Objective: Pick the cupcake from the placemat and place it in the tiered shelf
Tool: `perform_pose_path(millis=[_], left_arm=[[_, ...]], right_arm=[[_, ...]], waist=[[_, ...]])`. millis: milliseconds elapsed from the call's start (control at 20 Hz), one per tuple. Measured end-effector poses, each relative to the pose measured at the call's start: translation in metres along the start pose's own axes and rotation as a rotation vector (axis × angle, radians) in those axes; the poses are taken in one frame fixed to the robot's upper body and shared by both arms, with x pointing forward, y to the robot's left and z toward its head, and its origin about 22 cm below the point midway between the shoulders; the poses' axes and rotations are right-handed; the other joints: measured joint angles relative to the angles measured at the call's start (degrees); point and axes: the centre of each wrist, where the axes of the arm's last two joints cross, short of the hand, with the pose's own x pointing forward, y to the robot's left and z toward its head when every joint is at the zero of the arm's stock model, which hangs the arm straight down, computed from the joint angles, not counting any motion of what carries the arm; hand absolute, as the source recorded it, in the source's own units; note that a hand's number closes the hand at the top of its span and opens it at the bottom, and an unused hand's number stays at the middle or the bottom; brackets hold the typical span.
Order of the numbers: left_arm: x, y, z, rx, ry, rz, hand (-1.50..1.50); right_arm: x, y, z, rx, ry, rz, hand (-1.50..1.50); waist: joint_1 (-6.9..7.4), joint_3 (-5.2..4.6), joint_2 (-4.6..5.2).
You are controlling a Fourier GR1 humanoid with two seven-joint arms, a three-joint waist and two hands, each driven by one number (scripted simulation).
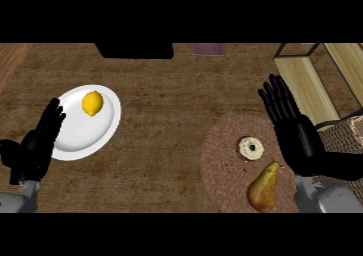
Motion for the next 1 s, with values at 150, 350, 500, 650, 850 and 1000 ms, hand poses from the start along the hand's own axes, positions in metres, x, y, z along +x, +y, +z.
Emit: perform_pose_path(millis=[150,350,500,650,850,1000], left_arm=[[-0.005,0.001,0.005,-0.001,0.065,0.016,0.0],[-0.021,-0.001,0.01,-0.016,0.206,0.063,0.0],[-0.026,-0.018,0.013,-0.065,0.284,0.11,0.0],[-0.032,-0.02,0.01,-0.087,0.328,0.129,0.0],[-0.031,-0.024,0.009,-0.099,0.349,0.135,0.0],[-0.031,-0.02,0.009,-0.101,0.365,0.142,0.0]], right_arm=[[0.001,-0.034,-0.004,0.019,-0.016,0.067,1.5],[0.025,-0.102,-0.013,0.01,-0.017,0.332,1.5],[0.016,-0.143,-0.004,-0.057,0.146,0.491,-1.5],[0.011,-0.171,-0.003,-0.022,0.163,0.502,-1.5],[0.008,-0.198,0.002,0.102,0.152,0.516,-1.5],[0.015,-0.213,0.003,0.206,0.182,0.498,-1.5]], waist=[[-0.71,-0.29,-0.02],[-1.4,-0.73,0.58],[-0.92,-0.7,0.88],[-0.7,-1.3,-0.09],[-0.62,-1.41,-0.61],[-0.78,-1.05,-0.53]])
